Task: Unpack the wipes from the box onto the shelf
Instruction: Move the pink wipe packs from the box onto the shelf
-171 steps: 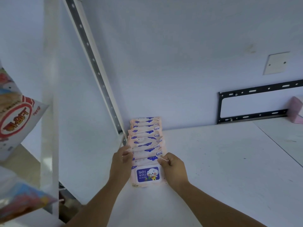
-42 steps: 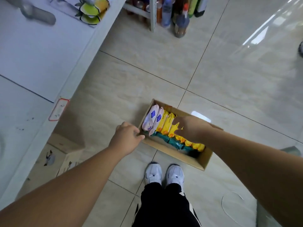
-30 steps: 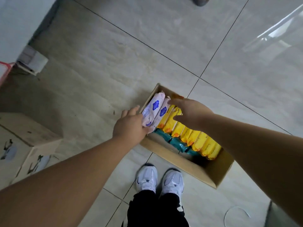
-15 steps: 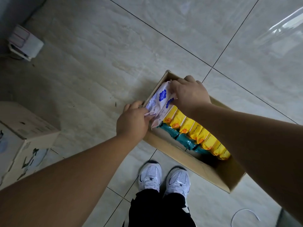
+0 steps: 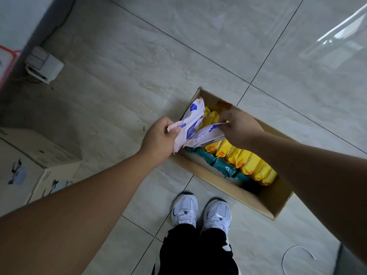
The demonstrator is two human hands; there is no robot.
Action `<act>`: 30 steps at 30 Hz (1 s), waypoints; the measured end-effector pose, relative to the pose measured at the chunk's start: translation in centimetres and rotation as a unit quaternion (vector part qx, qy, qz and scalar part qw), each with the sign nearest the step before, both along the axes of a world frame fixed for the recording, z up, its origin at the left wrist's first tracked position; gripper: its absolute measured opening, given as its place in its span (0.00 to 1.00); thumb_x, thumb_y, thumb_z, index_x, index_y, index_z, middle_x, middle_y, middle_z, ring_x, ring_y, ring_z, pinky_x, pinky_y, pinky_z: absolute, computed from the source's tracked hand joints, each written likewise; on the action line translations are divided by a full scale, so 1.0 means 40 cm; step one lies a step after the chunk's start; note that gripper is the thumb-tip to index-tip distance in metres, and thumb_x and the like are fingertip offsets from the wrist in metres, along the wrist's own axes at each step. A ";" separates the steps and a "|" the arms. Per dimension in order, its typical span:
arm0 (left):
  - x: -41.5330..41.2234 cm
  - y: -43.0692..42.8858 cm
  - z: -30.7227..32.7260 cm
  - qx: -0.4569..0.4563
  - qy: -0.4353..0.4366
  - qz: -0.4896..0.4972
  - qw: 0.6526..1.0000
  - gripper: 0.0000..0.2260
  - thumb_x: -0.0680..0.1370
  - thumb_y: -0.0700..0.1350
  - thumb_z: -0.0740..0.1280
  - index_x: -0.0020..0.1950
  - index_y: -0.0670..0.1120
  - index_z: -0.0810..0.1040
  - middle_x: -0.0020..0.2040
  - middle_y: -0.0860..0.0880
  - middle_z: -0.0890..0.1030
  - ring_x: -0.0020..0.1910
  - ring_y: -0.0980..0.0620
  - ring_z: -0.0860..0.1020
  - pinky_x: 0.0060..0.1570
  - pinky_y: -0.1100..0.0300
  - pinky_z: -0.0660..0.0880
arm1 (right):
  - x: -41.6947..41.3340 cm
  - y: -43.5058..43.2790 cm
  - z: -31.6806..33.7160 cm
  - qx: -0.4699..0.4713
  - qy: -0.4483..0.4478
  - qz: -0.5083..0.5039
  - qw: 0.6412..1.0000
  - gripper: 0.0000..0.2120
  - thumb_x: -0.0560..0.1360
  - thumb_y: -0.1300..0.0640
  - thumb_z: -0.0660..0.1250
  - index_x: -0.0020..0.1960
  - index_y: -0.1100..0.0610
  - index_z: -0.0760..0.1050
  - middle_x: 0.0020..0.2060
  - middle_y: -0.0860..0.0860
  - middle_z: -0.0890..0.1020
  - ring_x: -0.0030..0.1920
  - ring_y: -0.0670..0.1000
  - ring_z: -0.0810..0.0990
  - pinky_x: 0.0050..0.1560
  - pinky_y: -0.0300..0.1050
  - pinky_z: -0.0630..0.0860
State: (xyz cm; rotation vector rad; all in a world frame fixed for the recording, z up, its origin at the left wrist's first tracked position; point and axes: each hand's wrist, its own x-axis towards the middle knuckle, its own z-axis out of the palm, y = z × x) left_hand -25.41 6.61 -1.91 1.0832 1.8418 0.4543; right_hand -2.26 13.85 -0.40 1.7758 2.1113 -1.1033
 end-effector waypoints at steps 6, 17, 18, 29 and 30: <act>0.017 0.071 0.180 0.003 -0.095 0.056 0.994 0.11 0.82 0.45 0.66 0.40 0.50 0.71 0.43 0.44 0.82 0.41 0.49 0.78 0.43 0.54 0.73 | 0.078 -0.003 0.182 -0.045 0.053 -0.105 0.992 0.08 0.79 0.55 0.63 0.44 0.57 0.76 0.36 0.52 0.78 0.40 0.56 0.77 0.36 0.45 0.71; 0.053 0.232 0.662 0.033 -0.196 0.076 0.977 0.06 0.83 0.45 0.64 0.53 0.43 0.77 0.47 0.46 0.85 0.43 0.52 0.83 0.41 0.56 0.78 | 0.170 0.100 0.671 -0.041 0.133 -0.194 0.971 0.13 0.76 0.50 0.72 0.37 0.55 0.80 0.27 0.43 0.83 0.26 0.39 0.77 0.29 0.34 0.71; 0.052 0.247 0.711 0.039 -0.199 0.074 0.976 0.05 0.84 0.45 0.64 0.53 0.43 0.77 0.48 0.46 0.85 0.44 0.51 0.83 0.41 0.56 0.78 | 0.172 0.108 0.720 -0.037 0.141 -0.197 0.969 0.12 0.76 0.50 0.72 0.37 0.56 0.81 0.29 0.44 0.84 0.27 0.40 0.79 0.31 0.36 0.72; 0.067 0.421 1.420 0.141 -0.230 0.043 0.962 0.06 0.84 0.43 0.64 0.54 0.44 0.79 0.50 0.45 0.87 0.52 0.43 0.85 0.54 0.46 0.80 | 0.164 0.200 1.390 0.048 0.262 -0.229 0.936 0.08 0.79 0.53 0.70 0.47 0.58 0.80 0.39 0.48 0.88 0.40 0.50 0.88 0.49 0.56 0.84; 0.064 0.428 1.491 0.153 -0.231 0.038 0.960 0.06 0.84 0.43 0.63 0.53 0.45 0.80 0.47 0.48 0.87 0.49 0.47 0.85 0.49 0.51 0.80 | 0.161 0.204 1.456 0.052 0.276 -0.226 0.933 0.08 0.79 0.53 0.69 0.47 0.58 0.79 0.40 0.48 0.88 0.41 0.49 0.88 0.48 0.55 0.85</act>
